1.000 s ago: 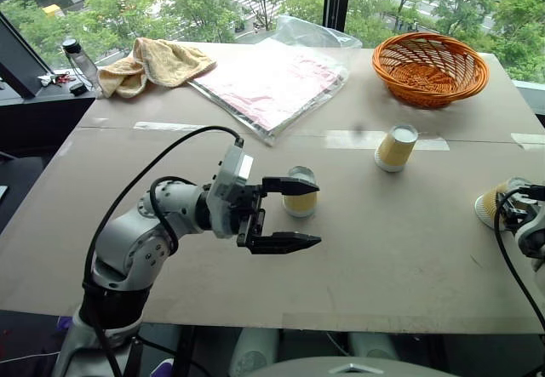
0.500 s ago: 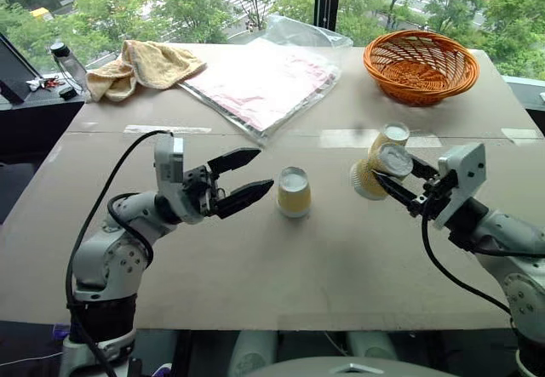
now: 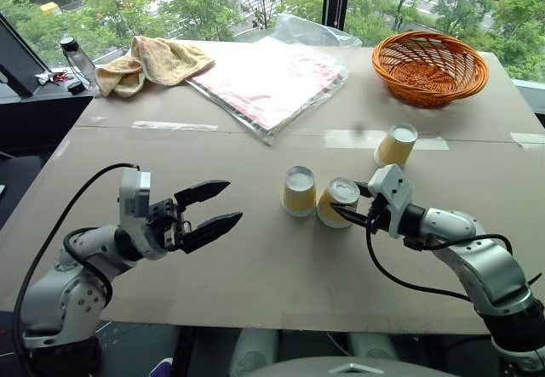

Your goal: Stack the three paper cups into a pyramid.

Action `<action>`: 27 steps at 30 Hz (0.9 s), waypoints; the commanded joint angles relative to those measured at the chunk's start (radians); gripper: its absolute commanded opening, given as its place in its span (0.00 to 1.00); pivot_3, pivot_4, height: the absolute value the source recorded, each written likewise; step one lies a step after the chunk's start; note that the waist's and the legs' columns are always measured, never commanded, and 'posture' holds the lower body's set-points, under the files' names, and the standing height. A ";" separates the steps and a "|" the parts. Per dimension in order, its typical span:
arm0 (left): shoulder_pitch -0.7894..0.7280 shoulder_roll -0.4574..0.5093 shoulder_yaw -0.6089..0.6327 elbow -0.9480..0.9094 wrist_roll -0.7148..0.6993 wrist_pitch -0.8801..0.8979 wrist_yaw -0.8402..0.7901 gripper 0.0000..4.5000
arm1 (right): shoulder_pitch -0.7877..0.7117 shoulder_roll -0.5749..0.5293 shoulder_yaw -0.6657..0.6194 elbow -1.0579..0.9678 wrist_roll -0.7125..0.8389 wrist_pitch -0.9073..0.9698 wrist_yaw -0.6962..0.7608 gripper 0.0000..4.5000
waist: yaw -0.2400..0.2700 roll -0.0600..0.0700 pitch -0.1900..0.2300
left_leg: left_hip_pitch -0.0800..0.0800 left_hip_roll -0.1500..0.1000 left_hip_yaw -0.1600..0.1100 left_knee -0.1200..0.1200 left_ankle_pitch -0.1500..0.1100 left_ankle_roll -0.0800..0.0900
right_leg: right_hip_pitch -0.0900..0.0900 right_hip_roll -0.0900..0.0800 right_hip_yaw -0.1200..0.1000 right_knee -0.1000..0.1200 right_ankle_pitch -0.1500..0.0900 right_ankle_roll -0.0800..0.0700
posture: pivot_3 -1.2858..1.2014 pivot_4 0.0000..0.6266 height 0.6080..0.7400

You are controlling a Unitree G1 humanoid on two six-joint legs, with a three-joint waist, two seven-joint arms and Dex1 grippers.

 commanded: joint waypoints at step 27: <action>-0.055 -0.025 -0.043 0.007 0.009 -0.053 -0.018 1.00 | -0.305 -0.034 -0.267 0.345 -0.010 -0.021 -0.155 0.99 | 0.001 0.001 0.001 | 0.000 0.000 0.002 -0.001 0.000 0.000 | 0.000 0.001 0.001 0.000 0.001 0.000 | 0.52 0.24 1.00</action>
